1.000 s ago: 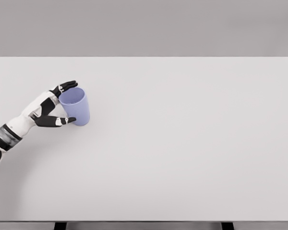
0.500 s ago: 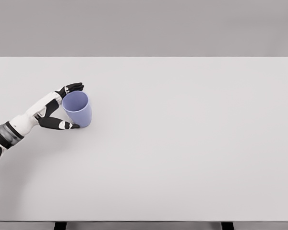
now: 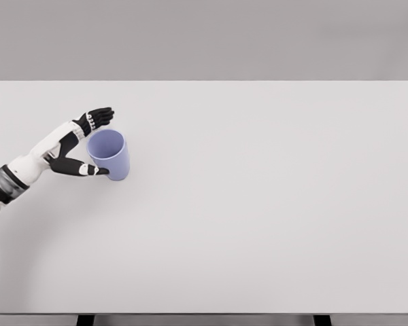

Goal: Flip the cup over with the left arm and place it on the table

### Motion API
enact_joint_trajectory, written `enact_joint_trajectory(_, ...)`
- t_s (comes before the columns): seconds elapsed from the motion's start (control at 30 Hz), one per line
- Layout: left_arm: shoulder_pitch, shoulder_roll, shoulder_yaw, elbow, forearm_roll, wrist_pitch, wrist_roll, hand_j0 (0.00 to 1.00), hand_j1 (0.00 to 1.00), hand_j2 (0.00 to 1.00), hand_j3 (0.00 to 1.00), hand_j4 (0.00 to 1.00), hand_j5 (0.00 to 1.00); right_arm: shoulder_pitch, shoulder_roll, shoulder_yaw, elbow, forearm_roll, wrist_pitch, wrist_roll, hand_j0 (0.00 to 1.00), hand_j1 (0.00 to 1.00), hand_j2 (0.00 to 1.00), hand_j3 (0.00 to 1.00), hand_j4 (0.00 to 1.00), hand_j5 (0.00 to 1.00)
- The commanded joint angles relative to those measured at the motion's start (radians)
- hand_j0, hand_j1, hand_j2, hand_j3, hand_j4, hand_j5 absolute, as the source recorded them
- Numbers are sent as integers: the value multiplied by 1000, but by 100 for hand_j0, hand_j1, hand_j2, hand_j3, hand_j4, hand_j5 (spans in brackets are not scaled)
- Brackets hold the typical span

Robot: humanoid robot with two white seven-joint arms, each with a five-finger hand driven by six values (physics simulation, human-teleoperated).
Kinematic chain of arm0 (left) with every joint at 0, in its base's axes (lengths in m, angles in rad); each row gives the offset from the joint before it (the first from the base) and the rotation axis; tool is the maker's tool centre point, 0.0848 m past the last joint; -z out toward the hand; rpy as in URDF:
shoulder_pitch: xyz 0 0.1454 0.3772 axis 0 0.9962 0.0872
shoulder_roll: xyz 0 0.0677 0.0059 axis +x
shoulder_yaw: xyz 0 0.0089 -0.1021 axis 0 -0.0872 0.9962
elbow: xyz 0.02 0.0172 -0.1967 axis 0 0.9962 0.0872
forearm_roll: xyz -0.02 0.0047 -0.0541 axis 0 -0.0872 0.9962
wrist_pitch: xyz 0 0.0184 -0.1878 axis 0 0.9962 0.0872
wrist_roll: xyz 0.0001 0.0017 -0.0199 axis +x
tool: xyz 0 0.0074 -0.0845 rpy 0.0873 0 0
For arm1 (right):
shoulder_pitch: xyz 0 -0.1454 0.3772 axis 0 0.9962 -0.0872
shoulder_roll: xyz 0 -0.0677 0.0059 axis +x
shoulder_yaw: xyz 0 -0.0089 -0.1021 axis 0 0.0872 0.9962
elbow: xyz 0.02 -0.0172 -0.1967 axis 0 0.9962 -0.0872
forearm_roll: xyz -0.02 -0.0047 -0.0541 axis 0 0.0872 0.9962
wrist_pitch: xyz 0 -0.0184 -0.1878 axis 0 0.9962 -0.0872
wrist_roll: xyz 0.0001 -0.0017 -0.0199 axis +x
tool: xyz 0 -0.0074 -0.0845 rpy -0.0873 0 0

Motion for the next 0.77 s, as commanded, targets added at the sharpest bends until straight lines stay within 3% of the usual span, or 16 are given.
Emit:
enact_joint_trajectory(0.0,0,7,10,-28,10,1,0,100,100,100,100,100,100,0,0,0,0,0,0,0,100,100,100,100,100,100)
enact_joint_trajectory(0.13,0,160,29,-118,10,1,0,100,100,100,100,100,100,0,0,0,0,0,0,0,100,100,100,100,100,100)
enact_joint_trajectory(0.17,-17,251,32,-123,-1,1,0,100,100,100,100,100,100,0,0,0,0,0,0,0,100,100,100,100,100,100)
enact_joint_trajectory(0.23,-37,361,27,-91,-70,1,0,100,100,100,100,100,100,0,0,0,0,0,0,0,100,100,100,100,100,100)
enact_joint_trajectory(0.3,-70,420,21,-91,-206,1,0,100,100,100,100,100,100,0,0,0,0,0,0,0,100,100,100,100,100,100)
enact_joint_trajectory(0.37,-97,377,16,-77,-430,1,0,100,100,100,100,100,100,0,0,0,0,0,0,0,100,100,100,100,100,100)
enact_joint_trajectory(0.53,-123,286,7,-40,-539,1,0,100,100,100,100,100,100,0,0,0,0,0,0,0,100,100,100,100,100,100)
enact_joint_trajectory(0.73,-133,277,16,-13,-545,1,0,100,100,100,100,100,100,0,0,0,0,0,0,0,100,100,100,100,100,100)
